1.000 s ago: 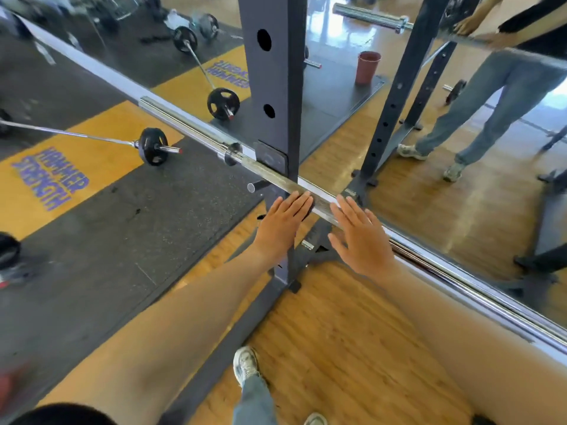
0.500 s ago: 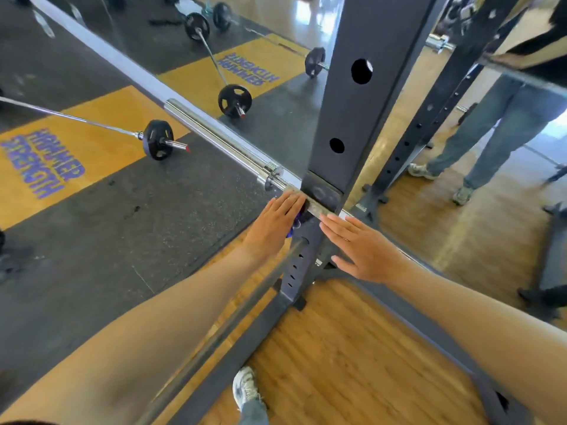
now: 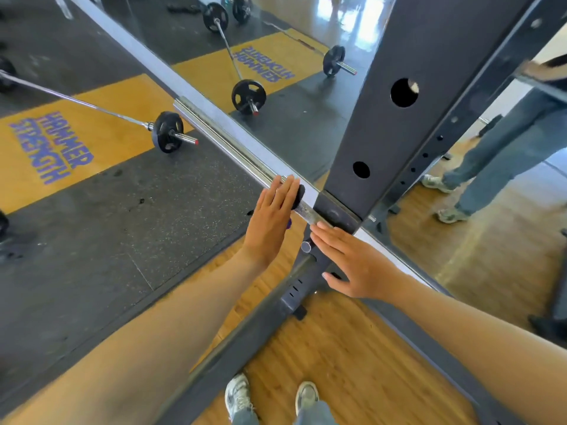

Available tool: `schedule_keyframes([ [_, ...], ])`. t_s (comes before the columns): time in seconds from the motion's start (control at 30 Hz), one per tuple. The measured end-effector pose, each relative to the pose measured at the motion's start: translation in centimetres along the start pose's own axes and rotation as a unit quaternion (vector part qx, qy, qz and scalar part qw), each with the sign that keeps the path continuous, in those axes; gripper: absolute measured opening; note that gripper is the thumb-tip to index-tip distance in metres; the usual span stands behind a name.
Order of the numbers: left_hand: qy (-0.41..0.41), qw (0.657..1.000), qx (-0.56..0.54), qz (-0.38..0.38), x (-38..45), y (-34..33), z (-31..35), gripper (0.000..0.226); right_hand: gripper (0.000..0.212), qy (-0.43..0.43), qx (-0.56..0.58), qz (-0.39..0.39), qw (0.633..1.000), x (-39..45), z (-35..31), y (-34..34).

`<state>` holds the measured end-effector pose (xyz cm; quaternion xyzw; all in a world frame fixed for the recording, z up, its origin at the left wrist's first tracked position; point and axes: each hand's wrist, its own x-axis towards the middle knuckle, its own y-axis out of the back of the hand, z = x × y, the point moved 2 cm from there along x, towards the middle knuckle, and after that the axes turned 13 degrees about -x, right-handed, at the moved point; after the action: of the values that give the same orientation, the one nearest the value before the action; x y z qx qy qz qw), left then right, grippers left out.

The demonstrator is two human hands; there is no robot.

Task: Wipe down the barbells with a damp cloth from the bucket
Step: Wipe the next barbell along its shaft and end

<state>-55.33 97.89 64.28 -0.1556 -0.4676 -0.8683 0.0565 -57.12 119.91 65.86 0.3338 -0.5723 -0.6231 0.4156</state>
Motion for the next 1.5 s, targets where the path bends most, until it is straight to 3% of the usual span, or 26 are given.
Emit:
schedule_keyframes([
  [0.1,-0.048,0.999,0.013,-0.017,-0.3,-2.1,0.1,0.074,0.075,0.001,0.008,0.003,1.0,-0.2,0.0,-0.1],
  [0.2,-0.024,0.999,-0.002,-0.022,-1.1,-3.1,0.6,0.08,0.077,0.001,0.012,0.0,1.0,-0.2,0.4,-0.3],
  [0.33,-0.099,0.989,0.023,-0.109,-3.3,-2.9,0.3,0.081,0.075,-0.011,0.012,0.015,1.0,-0.4,0.5,-0.4],
  [0.4,-0.108,0.987,0.039,-0.108,-3.2,-2.2,-0.1,0.082,0.076,-0.014,0.021,0.019,0.999,-0.4,0.6,-0.6],
  [0.5,-0.05,0.994,0.084,-0.051,-2.4,-2.3,-0.1,0.08,0.079,-0.002,0.001,0.015,1.0,-0.2,0.6,-1.2],
  [0.57,0.039,0.997,0.071,0.004,-2.2,-2.6,0.4,0.083,0.08,0.011,-0.048,0.008,0.999,-0.1,0.6,-1.4],
  [0.63,0.077,0.996,0.04,0.022,-2.6,-3.3,1.0,0.085,0.079,0.016,-0.077,0.013,0.997,-0.1,0.5,-1.6],
  [0.87,-0.019,0.995,0.081,-0.055,-3.0,-2.3,0.3,0.091,0.082,0.003,-0.101,0.007,0.995,0.1,0.6,-2.1],
  [0.97,0.033,0.995,0.093,-0.024,-1.1,-2.0,0.1,0.091,0.079,-0.009,-0.076,0.012,0.997,-0.1,0.6,-1.9],
  [1.07,0.076,0.996,0.034,0.023,-1.0,-3.0,1.9,0.092,0.076,-0.006,-0.068,0.011,0.998,-0.1,0.6,-1.6],
  [1.27,0.032,0.999,0.026,0.025,-1.5,-2.8,2.8,0.091,0.076,-0.008,-0.093,0.011,0.996,0.0,0.4,-1.0],
  [1.4,0.069,0.997,0.038,0.022,0.9,-2.6,2.3,0.08,0.074,-0.009,-0.077,0.023,0.997,-0.1,0.5,-1.0],
  [1.5,0.082,0.996,-0.006,0.033,-0.8,-2.7,2.2,0.088,0.075,-0.009,-0.075,0.025,0.997,0.0,0.5,-1.1],
])
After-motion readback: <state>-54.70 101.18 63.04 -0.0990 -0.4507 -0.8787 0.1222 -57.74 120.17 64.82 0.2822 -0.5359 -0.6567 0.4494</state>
